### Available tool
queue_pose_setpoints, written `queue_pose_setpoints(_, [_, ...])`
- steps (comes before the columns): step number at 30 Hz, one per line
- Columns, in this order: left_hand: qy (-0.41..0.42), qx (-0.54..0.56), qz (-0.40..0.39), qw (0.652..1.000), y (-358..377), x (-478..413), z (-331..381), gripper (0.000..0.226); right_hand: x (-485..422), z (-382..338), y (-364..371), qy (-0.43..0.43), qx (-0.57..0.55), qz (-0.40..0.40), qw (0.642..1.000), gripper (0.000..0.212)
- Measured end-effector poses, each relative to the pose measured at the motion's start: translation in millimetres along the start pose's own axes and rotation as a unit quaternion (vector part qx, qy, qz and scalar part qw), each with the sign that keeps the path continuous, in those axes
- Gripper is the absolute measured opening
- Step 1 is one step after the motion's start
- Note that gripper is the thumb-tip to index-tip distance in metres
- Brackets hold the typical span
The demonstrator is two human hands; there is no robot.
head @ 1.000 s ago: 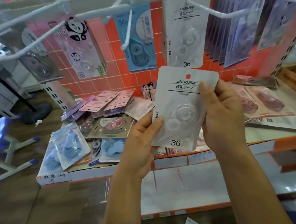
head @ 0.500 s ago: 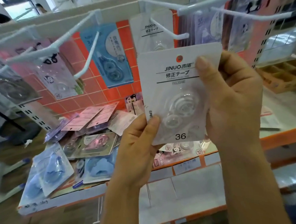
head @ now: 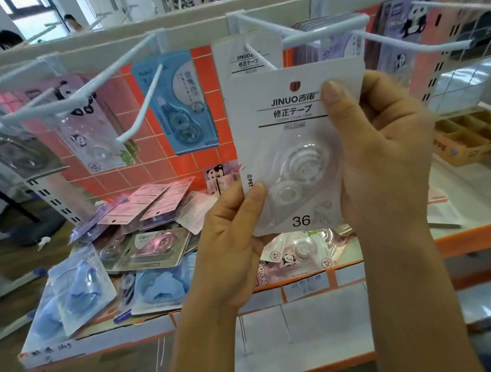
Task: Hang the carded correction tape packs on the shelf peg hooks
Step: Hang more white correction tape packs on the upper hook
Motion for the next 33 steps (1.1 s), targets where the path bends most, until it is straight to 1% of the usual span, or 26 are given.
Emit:
queue_pose_setpoints(9, [0.006,-0.009,0.003,1.000,2,-4,3,0.018,-6,-2,1,-0.011,0.000,-0.005,1.000,0.005])
queue_pose_setpoints(13, [0.011,-0.015,0.003,1.000,2,-5,4,0.026,-9,-4,1,-0.018,0.000,-0.007,1.000,0.003])
queue_pose_setpoints(21, [0.033,-0.028,-0.003,0.999,6,-5,14,0.026,-12,-7,4,-0.023,-0.026,-0.009,0.999,0.005])
queue_pose_setpoints(26, [0.033,-0.048,0.003,0.998,5,-4,12,0.026,-11,-9,3,-0.035,-0.001,-0.005,0.999,0.006])
queue_pose_setpoints(33, [0.025,-0.071,0.015,0.997,0,-1,8,0.026,-6,-1,2,-0.009,0.005,-0.015,1.000,0.004])
Point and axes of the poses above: each hand's wrist, its own x-axis away from the middle knuckle, its own y-axis out of the palm, z = x × y, the point moved 10 cm from there along -x, towards the middle knuckle, and after that the axes turned 3 degrees about -y, right-handed, at the moved point
